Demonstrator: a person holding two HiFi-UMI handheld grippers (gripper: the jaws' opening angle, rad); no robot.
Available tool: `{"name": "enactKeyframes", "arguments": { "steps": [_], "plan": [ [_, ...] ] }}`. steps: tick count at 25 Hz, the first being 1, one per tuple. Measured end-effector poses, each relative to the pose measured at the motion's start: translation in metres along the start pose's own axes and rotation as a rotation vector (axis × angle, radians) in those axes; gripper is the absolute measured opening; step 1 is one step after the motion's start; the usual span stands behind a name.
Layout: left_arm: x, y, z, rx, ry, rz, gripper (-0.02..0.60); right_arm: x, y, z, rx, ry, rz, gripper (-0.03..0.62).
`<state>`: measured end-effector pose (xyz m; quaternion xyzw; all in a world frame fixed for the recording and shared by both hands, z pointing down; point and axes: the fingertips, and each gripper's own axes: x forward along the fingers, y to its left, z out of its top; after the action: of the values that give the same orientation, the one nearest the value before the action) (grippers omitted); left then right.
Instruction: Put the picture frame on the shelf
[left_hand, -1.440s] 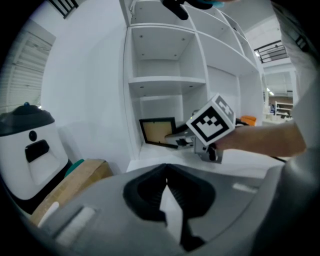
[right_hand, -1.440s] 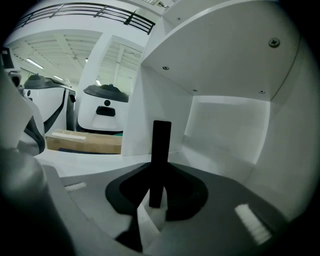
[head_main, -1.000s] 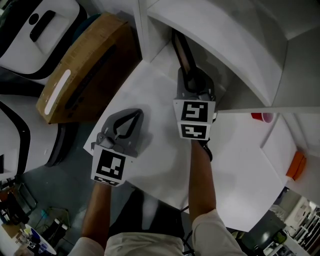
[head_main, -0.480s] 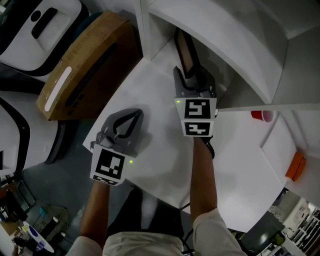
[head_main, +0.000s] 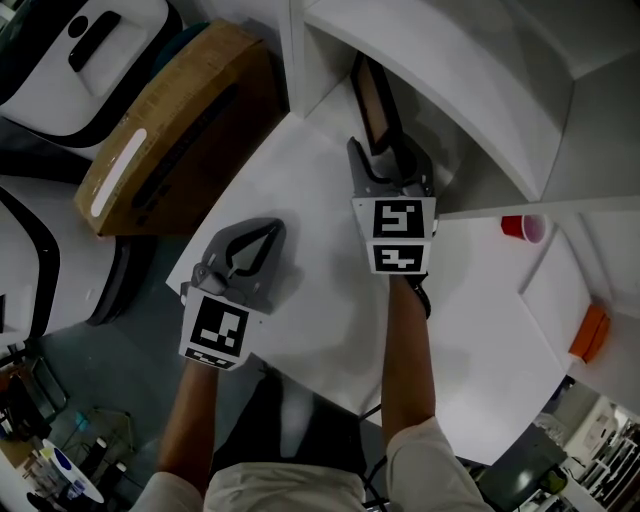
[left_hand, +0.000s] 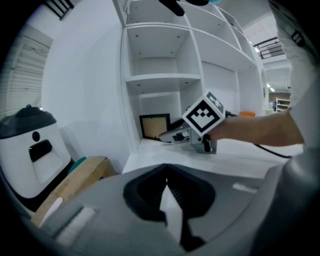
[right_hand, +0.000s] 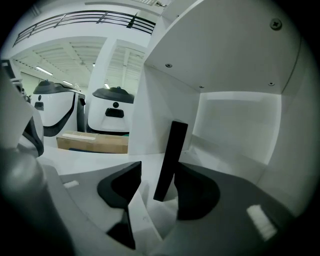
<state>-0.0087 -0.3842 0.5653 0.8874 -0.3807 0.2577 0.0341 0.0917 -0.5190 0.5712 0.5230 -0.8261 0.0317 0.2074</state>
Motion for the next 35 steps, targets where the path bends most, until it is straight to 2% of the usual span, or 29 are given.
{"name": "enactKeyframes", "arguments": {
  "steps": [8, 20, 26, 35],
  "plan": [
    [-0.005, 0.004, 0.003, -0.002, -0.005, 0.014, 0.003, -0.013, -0.001, -0.008, 0.022, 0.034, -0.011, 0.212],
    [-0.004, -0.007, 0.012, 0.009, -0.014, -0.014, 0.003, -0.04, -0.002, -0.024, 0.112, 0.053, -0.004, 0.206],
    [-0.006, -0.012, 0.016, 0.016, -0.021, -0.028, 0.003, -0.058, 0.001, -0.031, 0.139, 0.07, -0.028, 0.205],
    [-0.014, -0.018, 0.023, 0.009, -0.042, -0.018, 0.003, -0.091, 0.009, -0.033, 0.176, 0.086, -0.043, 0.176]
  ]
}}
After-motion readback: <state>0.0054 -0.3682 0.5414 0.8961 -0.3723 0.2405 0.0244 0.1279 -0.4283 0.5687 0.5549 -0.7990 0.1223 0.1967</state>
